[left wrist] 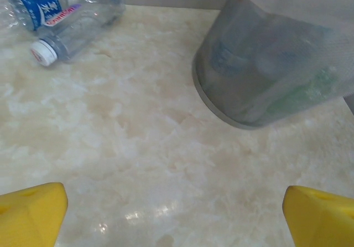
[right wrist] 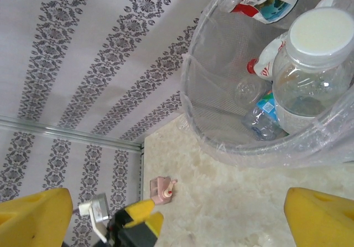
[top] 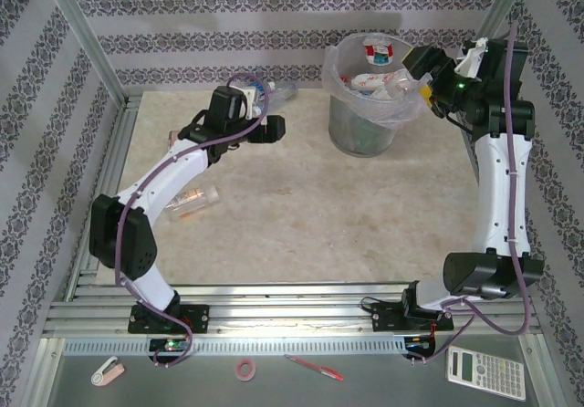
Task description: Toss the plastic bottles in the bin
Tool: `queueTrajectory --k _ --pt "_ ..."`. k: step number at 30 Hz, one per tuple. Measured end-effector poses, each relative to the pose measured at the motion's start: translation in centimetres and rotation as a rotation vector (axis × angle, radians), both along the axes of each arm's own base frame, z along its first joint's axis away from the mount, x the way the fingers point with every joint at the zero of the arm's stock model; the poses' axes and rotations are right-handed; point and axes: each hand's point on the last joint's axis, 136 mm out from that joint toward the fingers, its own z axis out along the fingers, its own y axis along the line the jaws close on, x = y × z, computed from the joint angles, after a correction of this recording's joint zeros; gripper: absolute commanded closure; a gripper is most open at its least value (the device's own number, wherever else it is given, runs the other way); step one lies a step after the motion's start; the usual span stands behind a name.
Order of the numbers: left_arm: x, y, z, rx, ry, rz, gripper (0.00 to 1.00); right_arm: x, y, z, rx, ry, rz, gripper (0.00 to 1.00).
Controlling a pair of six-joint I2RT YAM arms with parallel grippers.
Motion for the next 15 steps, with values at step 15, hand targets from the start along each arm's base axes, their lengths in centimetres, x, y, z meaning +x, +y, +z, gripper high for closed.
queueTrajectory --k 15 --pt "9.7 4.6 -5.0 0.016 0.098 0.124 0.0 -2.5 2.5 -1.4 -0.004 0.03 0.081 0.02"
